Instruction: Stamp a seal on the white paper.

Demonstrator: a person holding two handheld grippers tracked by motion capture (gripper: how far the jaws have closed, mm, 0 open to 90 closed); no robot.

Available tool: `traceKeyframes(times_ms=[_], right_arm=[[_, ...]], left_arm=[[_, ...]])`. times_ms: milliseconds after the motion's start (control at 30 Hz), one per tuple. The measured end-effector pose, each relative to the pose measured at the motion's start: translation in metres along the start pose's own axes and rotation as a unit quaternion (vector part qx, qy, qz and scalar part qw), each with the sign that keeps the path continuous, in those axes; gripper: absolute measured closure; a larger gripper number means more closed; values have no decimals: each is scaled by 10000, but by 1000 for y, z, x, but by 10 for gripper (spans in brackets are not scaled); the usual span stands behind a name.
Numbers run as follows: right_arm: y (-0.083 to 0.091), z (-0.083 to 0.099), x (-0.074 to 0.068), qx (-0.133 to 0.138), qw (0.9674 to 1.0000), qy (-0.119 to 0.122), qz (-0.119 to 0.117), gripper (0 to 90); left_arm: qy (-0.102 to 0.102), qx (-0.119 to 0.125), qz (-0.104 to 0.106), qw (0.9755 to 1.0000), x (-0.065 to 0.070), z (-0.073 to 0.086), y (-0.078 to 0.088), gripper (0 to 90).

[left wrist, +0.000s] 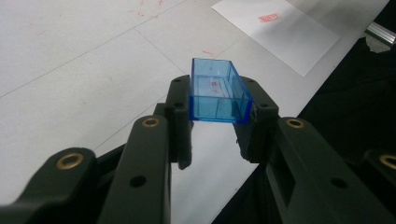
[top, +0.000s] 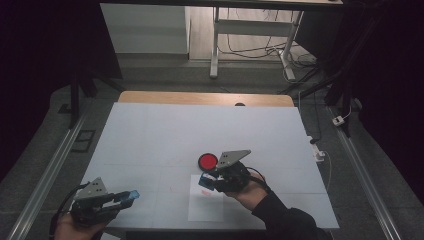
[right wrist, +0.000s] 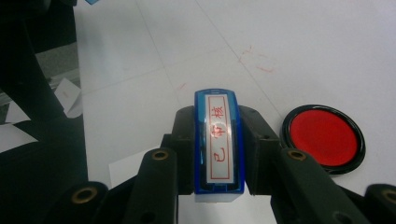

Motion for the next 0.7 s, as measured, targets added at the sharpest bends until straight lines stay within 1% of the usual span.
traceKeyframes(times_ms=[400,700], right_arm=[[11,-5,1,189,9998,-1,-29,697],[18,-7,0,259,9997,25,-2,697]], left_arm=[[0,1,6,10000,0,0,0,685],[-10,-13,-10,10000,1,0,0,685]])
Point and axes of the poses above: each handheld gripper's, and its own axes: y roughly backward along the jaws, z roughly out of its underside, x roughly to its right, the point moved 2 cm from there along -y, roughly forward along the jaws
